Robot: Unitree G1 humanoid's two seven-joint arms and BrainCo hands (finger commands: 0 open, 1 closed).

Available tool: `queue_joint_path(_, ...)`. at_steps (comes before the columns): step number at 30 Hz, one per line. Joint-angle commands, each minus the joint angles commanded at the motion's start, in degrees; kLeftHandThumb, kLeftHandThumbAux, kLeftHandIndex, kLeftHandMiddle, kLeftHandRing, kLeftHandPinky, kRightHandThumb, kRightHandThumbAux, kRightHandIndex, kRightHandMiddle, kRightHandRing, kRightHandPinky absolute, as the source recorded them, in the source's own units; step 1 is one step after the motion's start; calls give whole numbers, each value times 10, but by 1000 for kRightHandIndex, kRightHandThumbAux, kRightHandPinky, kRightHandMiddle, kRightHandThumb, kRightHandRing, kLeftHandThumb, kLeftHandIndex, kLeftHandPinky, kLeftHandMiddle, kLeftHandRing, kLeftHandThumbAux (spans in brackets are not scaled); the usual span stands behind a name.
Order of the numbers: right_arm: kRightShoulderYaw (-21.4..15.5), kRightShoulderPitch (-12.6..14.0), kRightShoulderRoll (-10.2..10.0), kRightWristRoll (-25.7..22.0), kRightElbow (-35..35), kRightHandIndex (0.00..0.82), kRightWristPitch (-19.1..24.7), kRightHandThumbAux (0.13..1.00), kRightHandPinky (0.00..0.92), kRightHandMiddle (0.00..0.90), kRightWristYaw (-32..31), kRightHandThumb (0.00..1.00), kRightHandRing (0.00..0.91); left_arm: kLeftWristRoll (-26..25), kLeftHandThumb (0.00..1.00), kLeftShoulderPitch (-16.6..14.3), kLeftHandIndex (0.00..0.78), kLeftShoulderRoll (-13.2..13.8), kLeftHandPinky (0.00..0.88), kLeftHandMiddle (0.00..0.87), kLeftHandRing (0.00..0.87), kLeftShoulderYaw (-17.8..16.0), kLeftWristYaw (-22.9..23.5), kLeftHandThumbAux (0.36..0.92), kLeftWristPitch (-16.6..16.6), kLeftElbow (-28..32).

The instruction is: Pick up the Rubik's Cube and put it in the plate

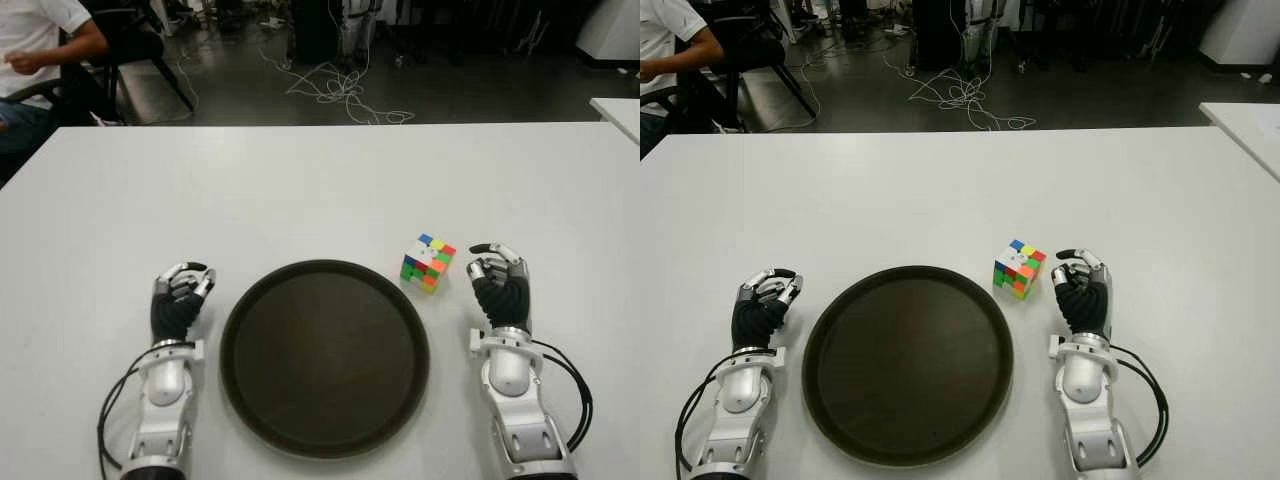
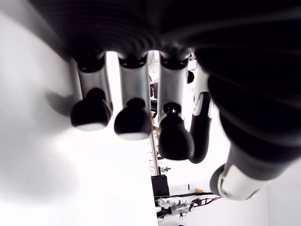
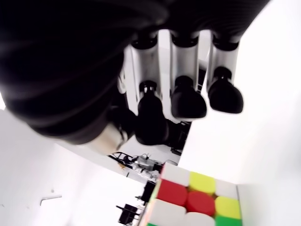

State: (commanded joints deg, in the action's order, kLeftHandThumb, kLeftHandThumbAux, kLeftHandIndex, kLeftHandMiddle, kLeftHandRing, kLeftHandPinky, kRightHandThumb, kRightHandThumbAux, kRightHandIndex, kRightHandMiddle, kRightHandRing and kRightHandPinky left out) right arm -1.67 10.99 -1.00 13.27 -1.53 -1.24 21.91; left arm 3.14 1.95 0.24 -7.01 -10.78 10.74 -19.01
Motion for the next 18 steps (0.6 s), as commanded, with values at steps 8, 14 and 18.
queue_joint_path(8,-7,-2,-4,-40,-9,433,-31,733,744,737,-23,680,755,-3,715,1,445,-5,839,821,843,-2,-4,700,-12,9)
queue_joint_path(14,-7,-7,-6,-48,-15,338,-48,767,425,448,-22,281,466,-1,714,1,445,-3,830,821,842,-2,-4,701,-6,5)
queue_joint_path(18,-5,-7,-1,-51,-16,188,-53,798,240,272,-29,73,281,3,714,0,444,-2,828,820,841,0,-6,701,-4,5)
